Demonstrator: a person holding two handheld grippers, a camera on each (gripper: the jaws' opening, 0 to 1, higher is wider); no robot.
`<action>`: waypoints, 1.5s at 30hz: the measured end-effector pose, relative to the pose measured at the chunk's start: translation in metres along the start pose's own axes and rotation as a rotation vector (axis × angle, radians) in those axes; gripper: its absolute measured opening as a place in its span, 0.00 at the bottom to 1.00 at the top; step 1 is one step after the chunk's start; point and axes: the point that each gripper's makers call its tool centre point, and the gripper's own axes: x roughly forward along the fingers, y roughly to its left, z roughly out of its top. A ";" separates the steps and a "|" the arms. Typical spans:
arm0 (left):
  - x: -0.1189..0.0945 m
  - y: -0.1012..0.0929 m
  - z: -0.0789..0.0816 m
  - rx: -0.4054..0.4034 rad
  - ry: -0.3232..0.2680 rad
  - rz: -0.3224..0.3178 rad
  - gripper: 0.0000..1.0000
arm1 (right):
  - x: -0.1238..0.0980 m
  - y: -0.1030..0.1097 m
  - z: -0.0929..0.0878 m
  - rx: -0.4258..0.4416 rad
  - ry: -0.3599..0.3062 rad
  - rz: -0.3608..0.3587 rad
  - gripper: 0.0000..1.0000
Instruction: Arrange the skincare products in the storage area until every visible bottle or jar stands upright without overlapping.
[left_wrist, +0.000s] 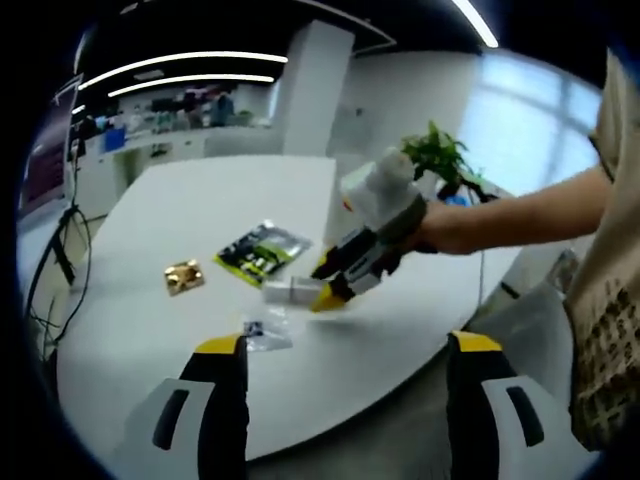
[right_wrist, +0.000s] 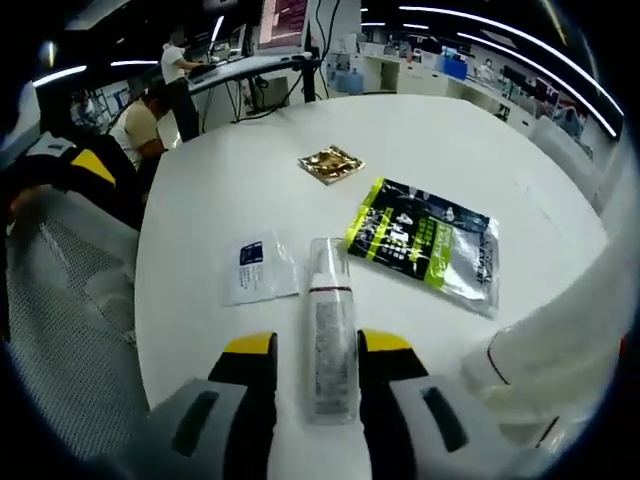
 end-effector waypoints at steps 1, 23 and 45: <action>0.000 0.000 0.000 -0.001 0.000 -0.001 0.77 | 0.000 -0.003 -0.001 -0.009 0.002 -0.014 0.24; 0.001 -0.006 -0.002 -0.018 0.029 -0.023 0.74 | -0.071 0.010 0.037 0.994 -0.599 0.302 0.19; -0.009 -0.053 0.106 -0.135 -0.158 -0.245 0.69 | -0.208 0.052 0.115 1.003 -1.187 0.727 0.19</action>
